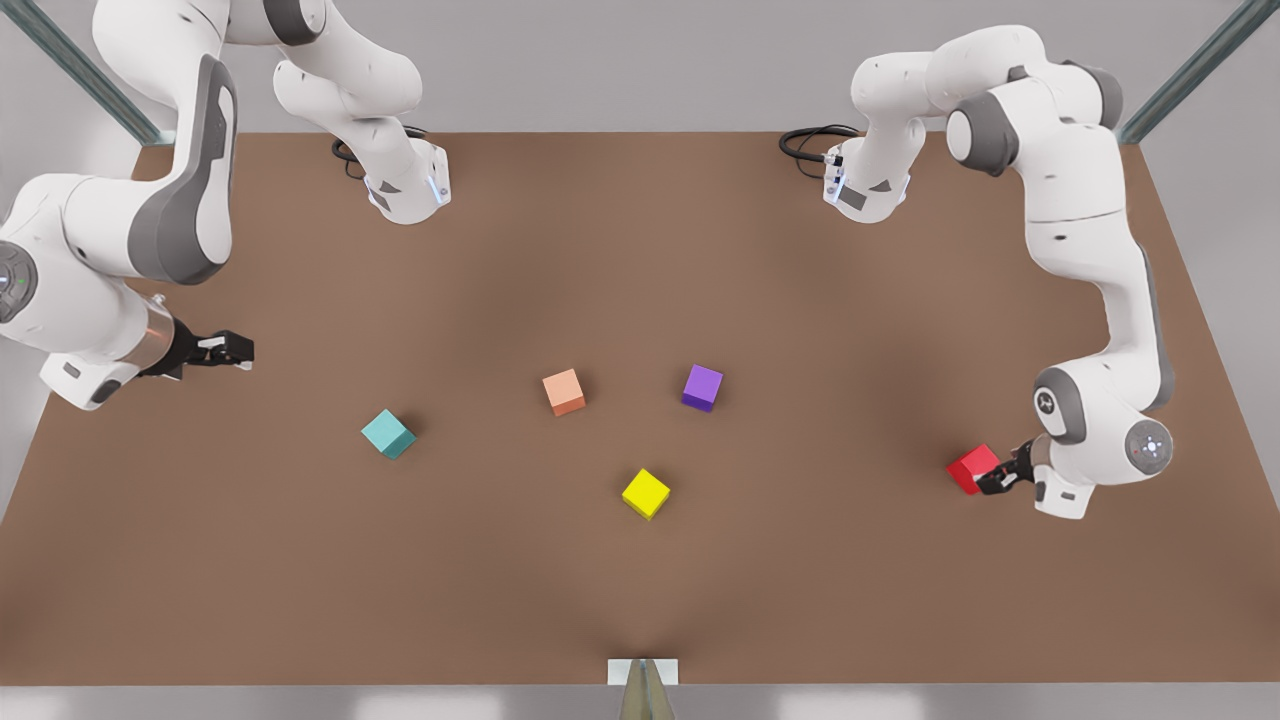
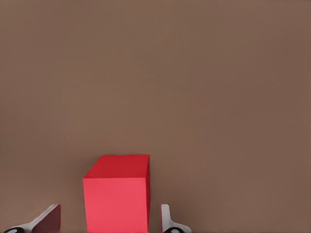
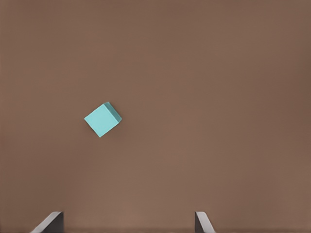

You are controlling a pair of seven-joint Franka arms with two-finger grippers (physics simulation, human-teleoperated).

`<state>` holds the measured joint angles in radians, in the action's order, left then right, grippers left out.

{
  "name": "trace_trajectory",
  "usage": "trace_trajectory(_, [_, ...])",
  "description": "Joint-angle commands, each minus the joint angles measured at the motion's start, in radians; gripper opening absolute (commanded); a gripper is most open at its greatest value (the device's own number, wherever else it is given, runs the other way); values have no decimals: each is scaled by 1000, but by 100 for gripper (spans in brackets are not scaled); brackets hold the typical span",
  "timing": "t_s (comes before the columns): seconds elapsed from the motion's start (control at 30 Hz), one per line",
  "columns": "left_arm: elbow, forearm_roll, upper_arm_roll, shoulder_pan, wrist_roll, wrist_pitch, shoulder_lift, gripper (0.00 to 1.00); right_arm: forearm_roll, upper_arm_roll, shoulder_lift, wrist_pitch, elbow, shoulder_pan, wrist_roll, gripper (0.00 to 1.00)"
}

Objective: Pick up red wooden cube and pass to hand red wooden cube and place in blue wooden cube

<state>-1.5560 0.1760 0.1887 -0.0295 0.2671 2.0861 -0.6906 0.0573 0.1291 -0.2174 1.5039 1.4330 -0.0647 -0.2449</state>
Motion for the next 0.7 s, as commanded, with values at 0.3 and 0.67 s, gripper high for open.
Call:
trace_trajectory(0.3, [-27, 0, 0, 6, 99, 78, -63, 100, -2, 0, -2, -13, 12, 0, -16, 100])
trace_trajectory(0.67, [-21, 31, -2, 8, 103, 100, -106, 44, -1, 0, -3, -17, 18, 0, -17, 100])
